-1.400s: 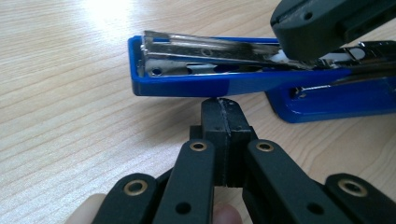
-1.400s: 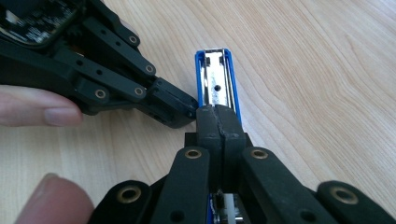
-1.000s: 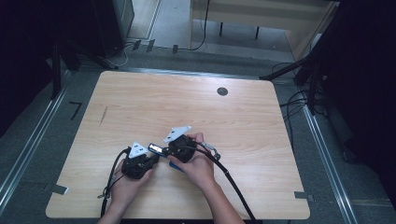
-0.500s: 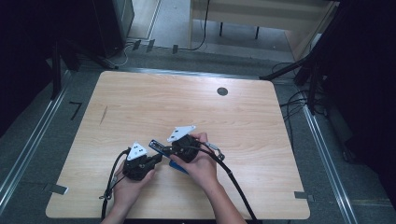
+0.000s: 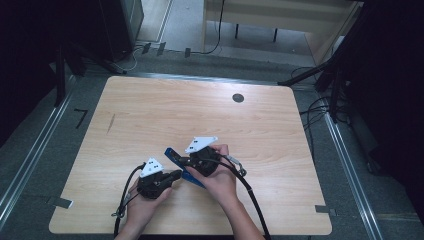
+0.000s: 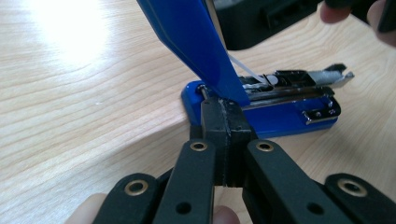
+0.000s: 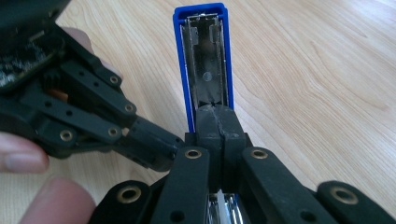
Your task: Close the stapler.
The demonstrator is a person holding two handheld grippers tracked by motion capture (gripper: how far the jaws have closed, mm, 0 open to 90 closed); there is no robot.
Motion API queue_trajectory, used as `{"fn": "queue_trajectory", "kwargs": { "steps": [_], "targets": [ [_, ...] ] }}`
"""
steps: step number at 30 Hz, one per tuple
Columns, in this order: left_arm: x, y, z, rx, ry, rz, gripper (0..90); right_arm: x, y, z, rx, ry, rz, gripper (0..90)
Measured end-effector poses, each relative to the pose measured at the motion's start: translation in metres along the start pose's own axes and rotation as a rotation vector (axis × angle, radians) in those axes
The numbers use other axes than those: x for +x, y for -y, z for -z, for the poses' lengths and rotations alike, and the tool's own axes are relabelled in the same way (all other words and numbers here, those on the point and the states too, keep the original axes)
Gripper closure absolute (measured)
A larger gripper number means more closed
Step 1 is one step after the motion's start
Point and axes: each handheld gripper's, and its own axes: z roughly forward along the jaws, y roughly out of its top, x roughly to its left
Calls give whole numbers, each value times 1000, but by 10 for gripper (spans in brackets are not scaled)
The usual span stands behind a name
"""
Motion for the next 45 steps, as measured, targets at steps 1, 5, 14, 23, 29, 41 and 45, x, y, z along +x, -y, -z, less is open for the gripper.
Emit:
{"fn": "queue_trajectory", "kwargs": {
  "steps": [1, 5, 14, 23, 29, 41, 45],
  "targets": [
    [0, 0, 0, 0, 0, 0, 900, 0, 0, 0, 0, 0, 0, 900],
    [-7, 1, -2, -5, -21, -48, 900, -1, 3, 7, -18, 1, -2, 900],
    [-27, 3, -12, 11, -14, -115, 900, 1, 8, 18, -50, 18, -7, 900],
    [-33, 2, -19, 26, 19, -132, 900, 1, 17, 26, -84, 31, -13, 900],
    [-34, 2, -21, 47, 5, -133, 900, -1, 28, 36, -104, 42, -29, 900],
    [-40, 1, -26, 95, -28, -176, 900, 0, 35, 41, -129, 40, -45, 900],
    [-40, 2, -25, 85, -30, -161, 900, -1, 34, 43, -136, 37, -49, 900]
  ]
}}
